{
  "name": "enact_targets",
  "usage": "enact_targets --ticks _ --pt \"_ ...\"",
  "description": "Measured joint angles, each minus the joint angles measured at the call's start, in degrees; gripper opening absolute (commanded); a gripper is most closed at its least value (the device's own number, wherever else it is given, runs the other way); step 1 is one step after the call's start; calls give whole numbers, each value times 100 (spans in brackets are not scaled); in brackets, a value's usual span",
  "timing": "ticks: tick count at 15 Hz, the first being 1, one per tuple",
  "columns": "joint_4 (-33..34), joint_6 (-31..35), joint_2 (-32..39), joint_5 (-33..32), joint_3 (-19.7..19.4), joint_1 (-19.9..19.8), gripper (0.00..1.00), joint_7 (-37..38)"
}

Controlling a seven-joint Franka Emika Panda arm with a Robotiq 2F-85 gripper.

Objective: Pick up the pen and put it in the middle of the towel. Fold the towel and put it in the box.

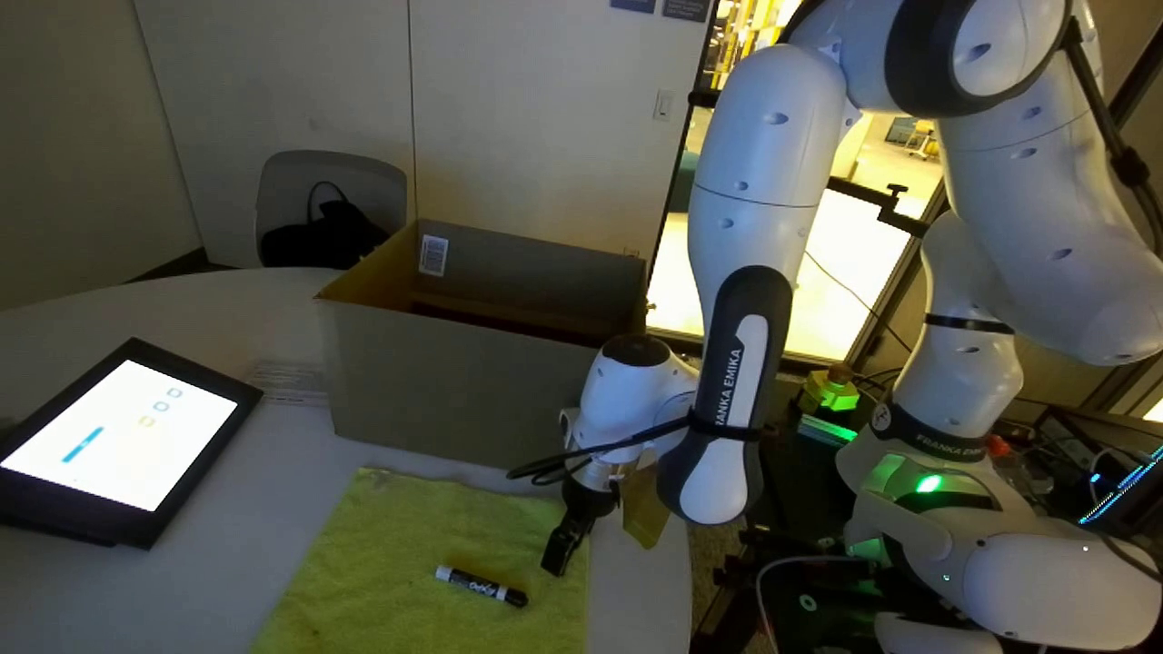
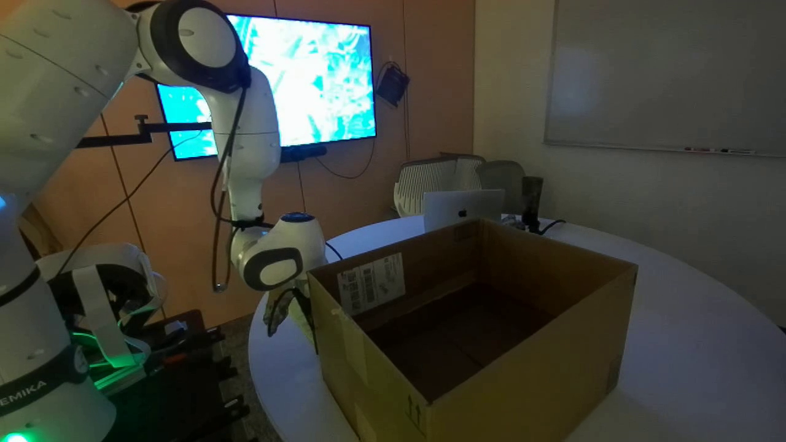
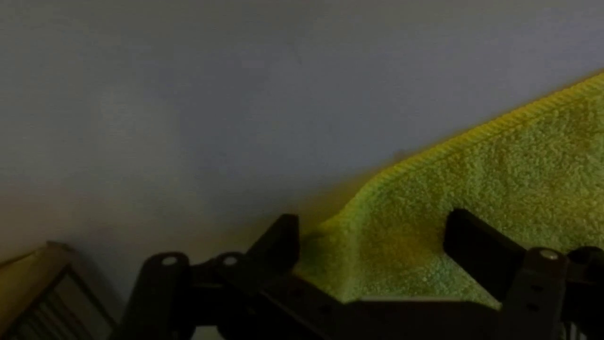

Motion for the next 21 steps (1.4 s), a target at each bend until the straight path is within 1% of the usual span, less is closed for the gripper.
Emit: enact_targets --ticks 2,3,6,8,9,12,13,14,15,19,21 --pt "33 -5 1 0 46 -70 36 -83" --pt "47 -9 1 0 62 -91 27 -121" --pt "102 -38 0 0 149 -146 6 -297" --pt "153 -95 0 -9 274 -228 1 -455" --pt "181 -138 -1 -19 345 -282 1 -549" --pt "250 -314 0 -76 645 -545 4 -853" --pt "270 -378 1 -103 771 -669 7 -965" --pt "290 -435 2 -135 935 -836 5 -1090" --pt "308 -479 3 -158 1099 -1009 6 -1211" --pt "394 -558 -6 -314 1829 -1817 5 -1696" --pt "459 -570 -8 -387 2186 -2161 5 -1915"
